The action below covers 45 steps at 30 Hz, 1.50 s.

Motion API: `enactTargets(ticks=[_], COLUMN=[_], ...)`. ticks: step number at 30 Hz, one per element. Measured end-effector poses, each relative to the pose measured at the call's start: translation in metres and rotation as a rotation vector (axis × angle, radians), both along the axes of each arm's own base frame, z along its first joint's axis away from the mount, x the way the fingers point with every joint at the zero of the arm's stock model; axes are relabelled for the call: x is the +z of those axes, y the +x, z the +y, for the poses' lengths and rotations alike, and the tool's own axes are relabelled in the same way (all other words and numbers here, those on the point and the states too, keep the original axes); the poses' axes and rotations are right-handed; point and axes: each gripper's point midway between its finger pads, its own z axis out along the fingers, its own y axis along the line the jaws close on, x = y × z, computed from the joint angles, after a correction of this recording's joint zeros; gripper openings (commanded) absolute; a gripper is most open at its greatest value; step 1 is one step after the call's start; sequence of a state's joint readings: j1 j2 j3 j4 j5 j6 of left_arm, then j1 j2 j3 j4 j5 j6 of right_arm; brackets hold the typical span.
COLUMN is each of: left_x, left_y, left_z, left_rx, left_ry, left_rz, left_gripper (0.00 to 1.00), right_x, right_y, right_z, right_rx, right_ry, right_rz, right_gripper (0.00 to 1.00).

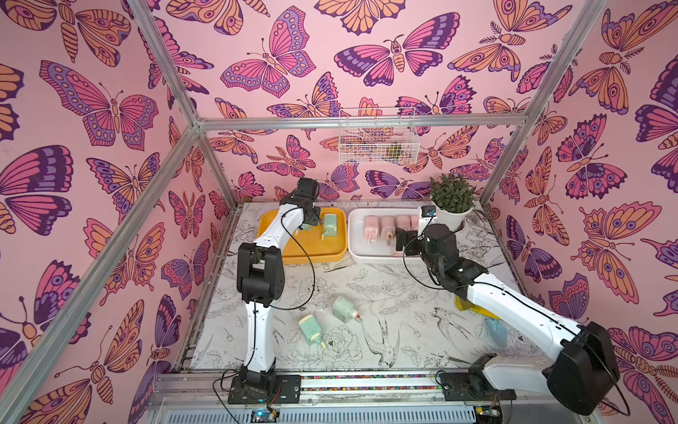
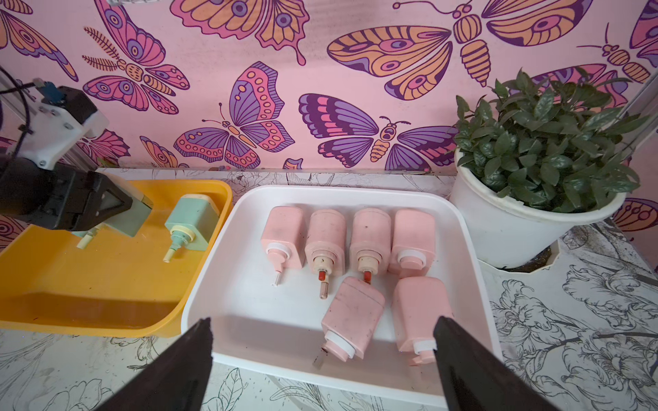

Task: Place the pencil sharpeners by color into the storage box
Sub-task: Place the pencil sharpener in the storage box.

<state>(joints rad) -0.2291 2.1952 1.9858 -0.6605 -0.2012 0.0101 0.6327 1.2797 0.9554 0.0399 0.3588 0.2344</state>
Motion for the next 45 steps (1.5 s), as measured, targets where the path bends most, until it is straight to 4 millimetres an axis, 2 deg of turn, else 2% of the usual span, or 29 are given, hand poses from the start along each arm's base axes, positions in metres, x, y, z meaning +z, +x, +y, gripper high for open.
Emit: enactTargets(ticks=[6,11,13,15,17,20,22,30,39,45], left_x=[-0.012,-0.029,-0.038,-0.046,-0.049,-0.046,-0.045,-0.059,-0.058,-0.057], left_y=[0.009,0.013,0.013,0.011,0.011,0.013,0.015,0.018,0.022,0.022], left_z=[-0.009,-0.018,-0.019,-0.019,-0.019,-0.019,-0.018,-0.016,-0.017,-0.018], left_rx=[-0.022,-0.038,-0.036,-0.034,-0.030,-0.024,-0.013,0.039,0.079,0.091], left_ry=[-0.030,-0.069,-0.075,-0.075,-0.076,-0.076,-0.074,-0.089,-0.117,-0.132], left_rz=[0.013,0.041,0.058,0.076,0.083,0.075,0.067,0.081,0.076,0.076], left_gripper=[0.00,0.01,0.07,0.28,0.33,0.34,0.45,0.47,0.57,0.70], right_x=[0.000,0.000,0.000,-0.001,-0.001,-0.001,-0.001,0.002,0.003,0.002], right_y=[0.000,0.000,0.000,0.000,0.000,0.000,-0.001,-0.002,-0.003,-0.003], right_z=[-0.001,-0.002,-0.002,-0.002,-0.002,-0.002,-0.002,-0.003,-0.003,-0.004], right_rx=[-0.005,-0.007,-0.007,-0.007,-0.007,-0.007,-0.007,-0.007,-0.008,-0.008], right_ry=[-0.002,-0.003,-0.003,-0.003,-0.003,-0.003,-0.003,0.001,0.000,-0.001], right_rz=[0.000,-0.001,-0.001,0.000,0.000,0.000,0.001,-0.005,-0.005,-0.003], right_gripper=[0.99,0.99,0.99,0.99,0.99,0.99,0.99,0.99,0.99,0.99])
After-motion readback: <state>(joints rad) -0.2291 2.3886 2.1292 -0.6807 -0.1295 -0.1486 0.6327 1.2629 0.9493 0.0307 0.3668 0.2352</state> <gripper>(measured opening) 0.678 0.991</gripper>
